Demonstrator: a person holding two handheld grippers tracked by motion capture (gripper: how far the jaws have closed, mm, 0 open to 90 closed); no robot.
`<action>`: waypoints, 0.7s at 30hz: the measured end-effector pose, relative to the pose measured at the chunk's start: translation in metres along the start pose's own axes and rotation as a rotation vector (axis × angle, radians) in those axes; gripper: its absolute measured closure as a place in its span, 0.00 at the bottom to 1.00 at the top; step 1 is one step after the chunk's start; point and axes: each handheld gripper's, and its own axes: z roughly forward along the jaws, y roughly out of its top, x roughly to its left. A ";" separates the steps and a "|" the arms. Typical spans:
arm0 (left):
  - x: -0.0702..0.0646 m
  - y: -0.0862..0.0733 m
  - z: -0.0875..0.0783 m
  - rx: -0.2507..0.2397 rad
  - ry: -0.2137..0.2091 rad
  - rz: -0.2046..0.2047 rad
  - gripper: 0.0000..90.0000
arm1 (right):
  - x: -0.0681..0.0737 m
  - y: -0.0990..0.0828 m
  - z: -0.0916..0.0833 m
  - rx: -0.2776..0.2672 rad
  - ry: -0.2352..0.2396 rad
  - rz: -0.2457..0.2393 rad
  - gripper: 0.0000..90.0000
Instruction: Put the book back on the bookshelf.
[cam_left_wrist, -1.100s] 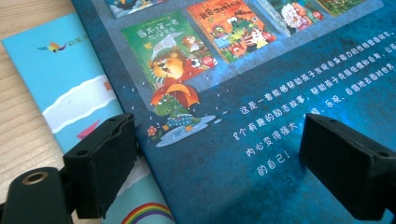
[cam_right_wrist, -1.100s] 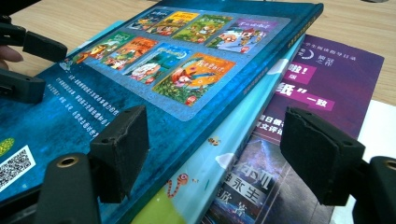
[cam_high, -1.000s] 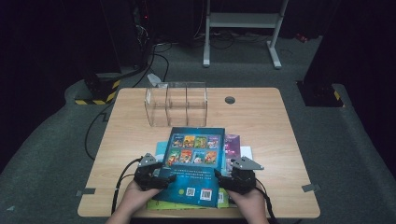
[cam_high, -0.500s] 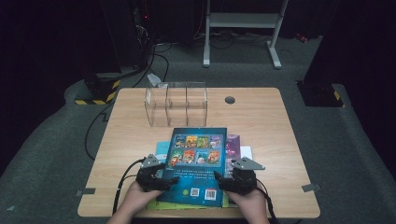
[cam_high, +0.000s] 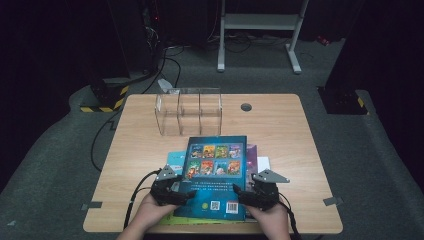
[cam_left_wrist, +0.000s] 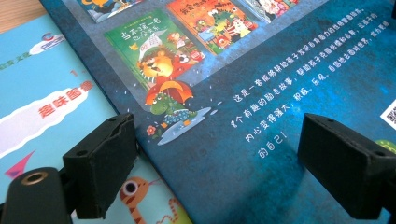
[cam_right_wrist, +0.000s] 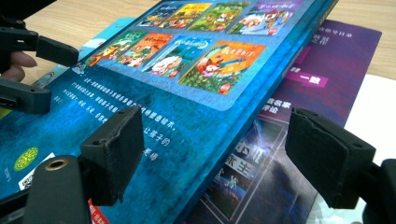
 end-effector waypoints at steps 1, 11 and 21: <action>-0.001 0.001 0.001 0.001 0.000 0.012 0.14 | 0.000 -0.001 0.000 0.007 0.003 0.009 0.23; -0.004 0.003 0.004 -0.004 0.002 0.010 0.14 | -0.006 0.009 0.005 0.018 -0.002 0.038 0.28; 0.000 0.001 0.005 -0.019 -0.002 -0.041 0.14 | -0.009 0.014 0.016 0.041 -0.032 0.059 0.30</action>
